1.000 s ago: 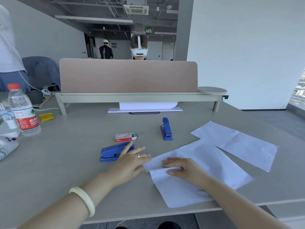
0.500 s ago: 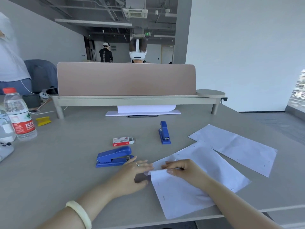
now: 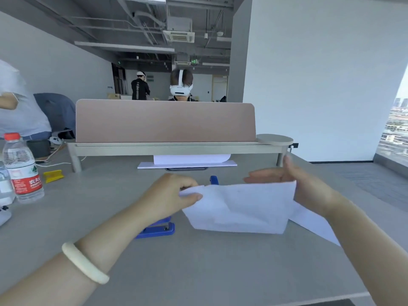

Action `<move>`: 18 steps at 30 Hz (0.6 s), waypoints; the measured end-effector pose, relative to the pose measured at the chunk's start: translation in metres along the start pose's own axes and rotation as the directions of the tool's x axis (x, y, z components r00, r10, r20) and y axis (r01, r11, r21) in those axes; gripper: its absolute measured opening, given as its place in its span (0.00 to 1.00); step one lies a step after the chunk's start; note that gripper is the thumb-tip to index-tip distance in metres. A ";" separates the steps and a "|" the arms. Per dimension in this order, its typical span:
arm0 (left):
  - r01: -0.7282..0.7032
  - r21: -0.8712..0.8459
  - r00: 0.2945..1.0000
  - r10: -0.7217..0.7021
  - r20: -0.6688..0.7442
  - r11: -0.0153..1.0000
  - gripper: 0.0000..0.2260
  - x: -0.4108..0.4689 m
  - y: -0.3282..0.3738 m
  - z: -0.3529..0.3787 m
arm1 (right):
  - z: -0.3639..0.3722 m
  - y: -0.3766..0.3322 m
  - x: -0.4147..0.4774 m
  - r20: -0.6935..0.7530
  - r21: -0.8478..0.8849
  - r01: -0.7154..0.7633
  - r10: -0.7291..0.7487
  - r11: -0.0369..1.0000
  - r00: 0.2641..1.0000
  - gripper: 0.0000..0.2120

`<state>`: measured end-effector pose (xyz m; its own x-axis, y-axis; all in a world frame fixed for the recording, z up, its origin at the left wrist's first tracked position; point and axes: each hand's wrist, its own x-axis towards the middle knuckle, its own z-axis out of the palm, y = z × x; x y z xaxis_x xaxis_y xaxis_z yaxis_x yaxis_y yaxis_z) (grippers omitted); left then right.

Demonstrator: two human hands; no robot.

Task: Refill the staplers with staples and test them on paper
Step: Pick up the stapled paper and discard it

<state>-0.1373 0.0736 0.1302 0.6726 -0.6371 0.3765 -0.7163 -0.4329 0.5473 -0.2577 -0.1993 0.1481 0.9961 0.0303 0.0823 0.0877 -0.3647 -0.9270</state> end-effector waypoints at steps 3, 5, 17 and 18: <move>0.012 -0.098 1.000 -0.014 -0.022 0.995 0.12 0.006 0.016 -0.019 | -0.009 -0.011 -0.009 -0.067 0.125 0.133 -0.126 0.983 0.990 0.45; 0.042 -0.168 0.997 -0.052 -0.057 0.985 0.08 0.008 0.021 -0.028 | -0.003 -0.005 -0.013 -0.093 0.151 0.178 -0.165 0.972 0.982 0.40; 0.190 -0.644 0.952 -0.300 -0.064 0.741 0.08 -0.009 0.022 -0.007 | 0.049 -0.005 0.008 -0.453 0.267 0.109 0.025 0.958 0.891 0.23; 0.195 -0.666 0.947 -0.314 -0.063 0.720 0.08 -0.010 0.022 -0.004 | 0.050 -0.004 0.009 -0.450 0.282 0.098 0.042 0.954 0.892 0.25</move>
<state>-0.1595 0.0733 0.1416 0.8739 -0.4273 0.2316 -0.2614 -0.0115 0.9652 -0.2490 -0.1506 0.1343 0.8916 -0.4065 0.1993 0.1814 -0.0825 -0.9799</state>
